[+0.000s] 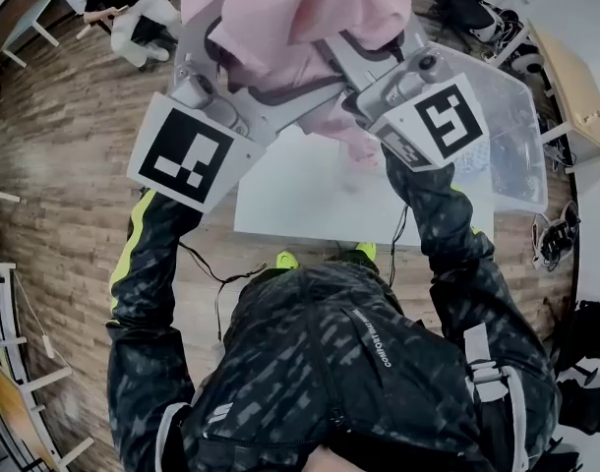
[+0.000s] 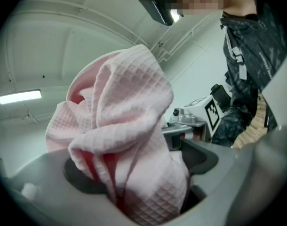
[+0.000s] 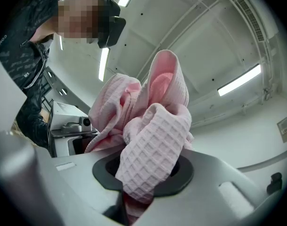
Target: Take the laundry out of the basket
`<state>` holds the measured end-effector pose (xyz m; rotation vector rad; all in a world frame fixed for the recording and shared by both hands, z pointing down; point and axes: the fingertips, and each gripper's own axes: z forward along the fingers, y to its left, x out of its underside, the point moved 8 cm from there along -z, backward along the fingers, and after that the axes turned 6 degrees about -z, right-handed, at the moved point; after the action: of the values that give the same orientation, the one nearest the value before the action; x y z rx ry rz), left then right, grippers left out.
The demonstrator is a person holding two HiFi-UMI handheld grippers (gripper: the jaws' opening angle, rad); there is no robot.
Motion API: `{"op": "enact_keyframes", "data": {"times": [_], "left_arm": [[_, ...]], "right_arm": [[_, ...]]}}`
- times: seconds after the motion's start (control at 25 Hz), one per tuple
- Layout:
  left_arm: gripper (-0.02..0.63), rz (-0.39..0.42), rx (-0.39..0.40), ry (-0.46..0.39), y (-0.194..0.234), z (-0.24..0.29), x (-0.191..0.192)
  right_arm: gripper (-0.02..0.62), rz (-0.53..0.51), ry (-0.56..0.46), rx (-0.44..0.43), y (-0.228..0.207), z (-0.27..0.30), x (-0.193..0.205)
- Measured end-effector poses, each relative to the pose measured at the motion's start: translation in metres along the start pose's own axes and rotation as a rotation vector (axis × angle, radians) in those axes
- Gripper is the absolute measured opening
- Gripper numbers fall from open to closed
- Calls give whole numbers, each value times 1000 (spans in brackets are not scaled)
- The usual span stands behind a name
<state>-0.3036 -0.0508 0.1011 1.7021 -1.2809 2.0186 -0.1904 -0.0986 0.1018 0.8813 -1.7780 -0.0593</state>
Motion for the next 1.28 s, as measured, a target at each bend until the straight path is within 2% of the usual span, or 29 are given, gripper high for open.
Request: {"op": "enact_keyframes", "data": {"times": [0.12, 0.36, 0.52, 0.8, 0.96, 1.12, 1.28], "left_arm": [[479, -72, 37, 69, -1, -15, 40], [480, -296, 112, 229, -21, -45, 147], [482, -440, 151, 344, -47, -63, 219], [482, -609, 217, 529, -102, -84, 330], [480, -648, 258, 506, -124, -73, 379], [480, -720, 284, 450, -139, -68, 406], [482, -802, 291, 447, -156, -67, 432]], "right_arm": [[101, 83, 75, 20, 30, 4, 36], [101, 280, 285, 38, 103, -6, 132], [101, 382, 419, 30, 152, -24, 194], [101, 586, 631, 9, 228, -69, 297], [101, 626, 714, 37, 240, -93, 343], [101, 604, 805, 42, 244, -108, 360], [104, 584, 906, 7, 253, -120, 379]]}}
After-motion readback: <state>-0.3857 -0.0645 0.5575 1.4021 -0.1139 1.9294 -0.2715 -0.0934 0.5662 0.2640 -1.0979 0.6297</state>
